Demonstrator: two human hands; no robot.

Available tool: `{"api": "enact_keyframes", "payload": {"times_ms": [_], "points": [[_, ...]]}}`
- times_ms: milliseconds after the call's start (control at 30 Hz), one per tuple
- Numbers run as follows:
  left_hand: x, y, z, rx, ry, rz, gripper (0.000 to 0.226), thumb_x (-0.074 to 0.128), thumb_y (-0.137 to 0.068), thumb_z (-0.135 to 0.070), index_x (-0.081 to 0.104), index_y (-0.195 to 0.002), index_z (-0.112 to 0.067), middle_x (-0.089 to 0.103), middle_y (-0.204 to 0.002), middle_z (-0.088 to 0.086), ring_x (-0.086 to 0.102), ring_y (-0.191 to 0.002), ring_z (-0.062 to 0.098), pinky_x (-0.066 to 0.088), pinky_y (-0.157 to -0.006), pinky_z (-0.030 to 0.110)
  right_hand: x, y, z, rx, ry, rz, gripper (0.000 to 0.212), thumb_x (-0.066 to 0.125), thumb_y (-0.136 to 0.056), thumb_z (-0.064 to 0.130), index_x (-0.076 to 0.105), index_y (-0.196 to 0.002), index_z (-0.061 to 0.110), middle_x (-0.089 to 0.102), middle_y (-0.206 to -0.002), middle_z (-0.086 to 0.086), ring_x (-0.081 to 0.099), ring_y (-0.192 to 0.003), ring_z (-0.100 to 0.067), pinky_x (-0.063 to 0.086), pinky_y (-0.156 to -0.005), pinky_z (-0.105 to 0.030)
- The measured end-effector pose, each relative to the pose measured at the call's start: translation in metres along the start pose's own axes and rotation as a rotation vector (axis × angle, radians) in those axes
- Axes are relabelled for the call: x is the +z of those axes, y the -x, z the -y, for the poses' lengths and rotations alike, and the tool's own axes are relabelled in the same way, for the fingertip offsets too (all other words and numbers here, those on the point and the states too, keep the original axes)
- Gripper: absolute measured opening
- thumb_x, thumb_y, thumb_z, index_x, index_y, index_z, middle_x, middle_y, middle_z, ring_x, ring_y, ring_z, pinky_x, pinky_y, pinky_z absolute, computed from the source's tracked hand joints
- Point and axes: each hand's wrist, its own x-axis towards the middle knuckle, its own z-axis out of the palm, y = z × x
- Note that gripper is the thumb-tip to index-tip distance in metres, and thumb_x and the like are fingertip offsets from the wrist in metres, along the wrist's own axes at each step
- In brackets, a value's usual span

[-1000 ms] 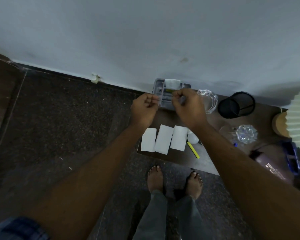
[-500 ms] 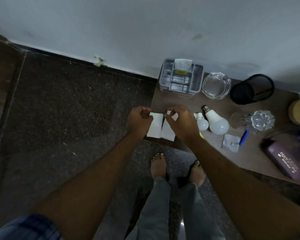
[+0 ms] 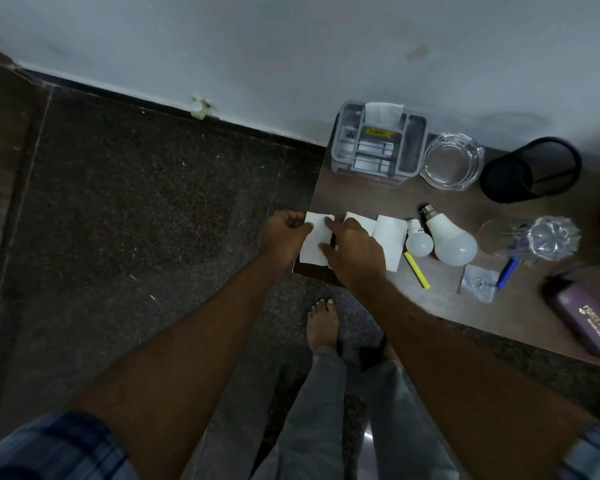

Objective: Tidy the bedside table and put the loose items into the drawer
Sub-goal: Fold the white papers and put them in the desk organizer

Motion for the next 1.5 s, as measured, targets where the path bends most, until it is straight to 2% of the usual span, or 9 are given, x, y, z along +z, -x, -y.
{"api": "enact_keyframes", "payload": {"times_ms": [200,467,600,933,1133,1267,1333,1400,1500], "points": [[-0.007,-0.005,-0.005,-0.04,-0.001,0.023,0.034,0.067,-0.097,-0.019,0.068,-0.128,-0.004,0.068,-0.13,0.015,0.067,-0.115,0.031,0.056,-0.1,0.047,0.0,-0.008,0.009,-0.009,-0.034,0.016,0.057,0.058,-0.1,0.039,0.041,-0.153,0.024,0.047,-0.154,-0.005,0.054,-0.134,-0.026,0.049,-0.105,-0.039],[-0.014,-0.005,-0.005,-0.036,0.06,0.018,0.025,0.067,-0.097,-0.015,0.071,-0.117,-0.001,0.071,-0.12,0.018,0.069,-0.108,0.032,0.059,-0.093,0.047,-0.002,-0.01,0.013,0.002,-0.146,0.009,0.056,0.065,-0.097,0.037,0.049,-0.148,0.02,0.054,-0.148,-0.005,0.056,-0.129,-0.025,0.047,-0.106,-0.036],[-0.017,0.002,-0.007,-0.03,0.135,0.005,0.023,0.068,-0.096,-0.016,0.071,-0.116,-0.005,0.071,-0.12,0.015,0.069,-0.107,0.031,0.059,-0.089,0.045,-0.009,-0.006,0.014,-0.012,-0.299,-0.021,0.045,0.069,-0.094,0.032,0.06,-0.137,0.019,0.065,-0.132,-0.001,0.062,-0.115,-0.019,0.045,-0.097,-0.023],[-0.019,0.031,-0.039,0.193,0.295,-0.088,0.008,0.071,-0.093,-0.021,0.075,-0.099,-0.018,0.076,-0.097,-0.002,0.072,-0.092,0.018,0.059,-0.074,0.033,-0.054,-0.002,0.031,-0.012,-0.593,-0.187,0.031,0.064,-0.095,0.008,0.069,-0.125,0.013,0.073,-0.117,-0.002,0.067,-0.11,-0.018,0.054,-0.099,-0.041],[-0.016,0.047,-0.062,0.388,0.377,-0.095,0.013,0.07,-0.094,-0.026,0.076,-0.102,-0.018,0.077,-0.092,-0.006,0.074,-0.088,0.009,0.059,-0.073,0.026,-0.087,-0.001,0.031,-0.007,-0.728,-0.253,0.034,0.06,-0.092,-0.003,0.071,-0.121,0.011,0.074,-0.11,0.002,0.068,-0.104,-0.007,0.057,-0.095,-0.036],[-0.012,0.055,-0.083,0.474,0.455,-0.001,0.023,0.06,-0.098,-0.039,0.077,-0.102,-0.022,0.079,-0.097,0.0,0.076,-0.095,0.018,0.061,-0.085,0.039,-0.112,-0.001,0.033,-0.101,-0.716,-0.301,0.035,0.058,-0.091,-0.006,0.073,-0.117,0.014,0.074,-0.107,0.002,0.07,-0.099,-0.013,0.059,-0.089,-0.043],[-0.01,0.059,-0.096,0.505,0.508,0.014,0.027,0.054,-0.102,-0.037,0.077,-0.104,-0.022,0.079,-0.102,0.002,0.076,-0.1,0.02,0.06,-0.09,0.038,-0.123,-0.002,0.034,-0.132,-0.695,-0.331,0.034,0.059,-0.092,-0.004,0.073,-0.116,0.016,0.075,-0.106,0.003,0.071,-0.095,-0.016,0.059,-0.085,-0.044],[-0.009,0.06,-0.109,0.519,0.527,-0.025,0.029,0.051,-0.102,-0.034,0.078,-0.103,-0.023,0.079,-0.102,0.001,0.076,-0.1,0.019,0.06,-0.089,0.036,-0.133,-0.005,0.036,-0.127,-0.691,-0.357,0.036,0.058,-0.091,-0.004,0.073,-0.119,0.015,0.075,-0.109,0.002,0.071,-0.093,-0.016,0.059,-0.087,-0.042],[-0.009,0.057,-0.126,0.526,0.528,-0.067,0.031,0.049,-0.104,-0.03,0.076,-0.107,-0.016,0.078,-0.105,0.006,0.074,-0.103,0.024,0.059,-0.094,0.048,-0.147,-0.009,0.04,-0.144,-0.695,-0.373,0.042,0.056,-0.091,-0.005,0.07,-0.126,0.015,0.074,-0.114,0.003,0.071,-0.097,-0.014,0.058,-0.091,-0.034]]}}
